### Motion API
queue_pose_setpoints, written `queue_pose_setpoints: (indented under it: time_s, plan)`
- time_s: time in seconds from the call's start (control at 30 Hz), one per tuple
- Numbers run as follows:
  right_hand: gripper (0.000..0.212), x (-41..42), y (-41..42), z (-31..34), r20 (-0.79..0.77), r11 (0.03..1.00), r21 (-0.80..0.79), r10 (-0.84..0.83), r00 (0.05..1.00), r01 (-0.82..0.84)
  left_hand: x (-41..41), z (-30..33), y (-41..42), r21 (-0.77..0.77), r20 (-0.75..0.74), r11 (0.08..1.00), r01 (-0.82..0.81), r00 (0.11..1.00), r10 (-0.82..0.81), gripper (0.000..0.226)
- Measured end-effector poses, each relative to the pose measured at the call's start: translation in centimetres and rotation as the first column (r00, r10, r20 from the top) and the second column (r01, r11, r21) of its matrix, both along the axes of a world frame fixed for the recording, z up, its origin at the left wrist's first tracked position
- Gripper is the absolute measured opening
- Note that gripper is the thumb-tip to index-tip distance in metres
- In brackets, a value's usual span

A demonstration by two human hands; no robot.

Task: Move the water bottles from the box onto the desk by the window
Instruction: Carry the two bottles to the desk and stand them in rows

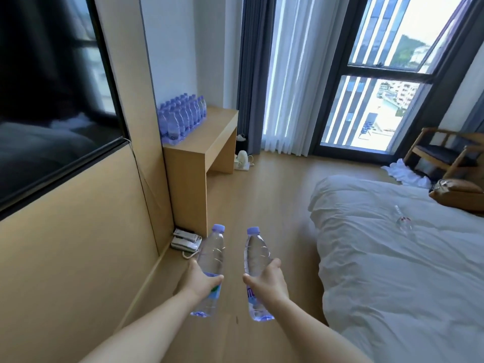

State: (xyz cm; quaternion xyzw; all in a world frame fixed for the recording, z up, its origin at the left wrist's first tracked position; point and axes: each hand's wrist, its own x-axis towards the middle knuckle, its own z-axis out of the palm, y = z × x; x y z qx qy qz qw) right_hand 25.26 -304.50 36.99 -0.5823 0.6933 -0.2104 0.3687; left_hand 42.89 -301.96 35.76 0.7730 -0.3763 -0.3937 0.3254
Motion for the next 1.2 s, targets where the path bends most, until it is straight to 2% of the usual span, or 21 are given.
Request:
queue_pose_setpoints:
  time_s: [0.13,0.3,0.57,0.73,0.93,1.2]
  plan:
    - [0.054,1.7,-10.7,0.2,0.005,0.999,0.025,-0.037,0.999,0.037,1.6,0.2,-10.9,0.035,0.07,0.999,0.038,0.997,-0.04,0.065]
    - [0.052,3.2,-22.4,2.2,0.037,0.996,0.019,-0.09,0.995,0.09,2.8,3.4,-22.5,0.013,0.127,0.997,0.081,0.989,-0.082,0.056]
    - [0.052,5.7,-40.6,2.5,-0.021,1.0,0.012,-0.011,1.0,0.011,4.2,4.1,-39.7,0.029,0.01,0.998,0.052,0.999,-0.052,0.055]
    - [0.049,7.4,-54.1,2.6,0.033,1.0,0.009,-0.001,0.999,0.0,5.0,4.9,-52.6,-0.005,0.037,0.998,0.066,0.997,-0.066,0.064]
    - [0.047,9.1,-68.3,3.8,0.067,0.999,0.035,0.026,0.997,-0.028,6.7,6.5,-65.4,-0.03,-0.071,0.999,-0.021,0.997,0.018,0.065]
    - [0.044,13.0,-83.7,2.7,0.111,0.992,0.086,0.081,0.99,-0.091,11.2,4.8,-79.9,0.088,-0.039,0.995,-0.047,0.998,0.051,0.072]
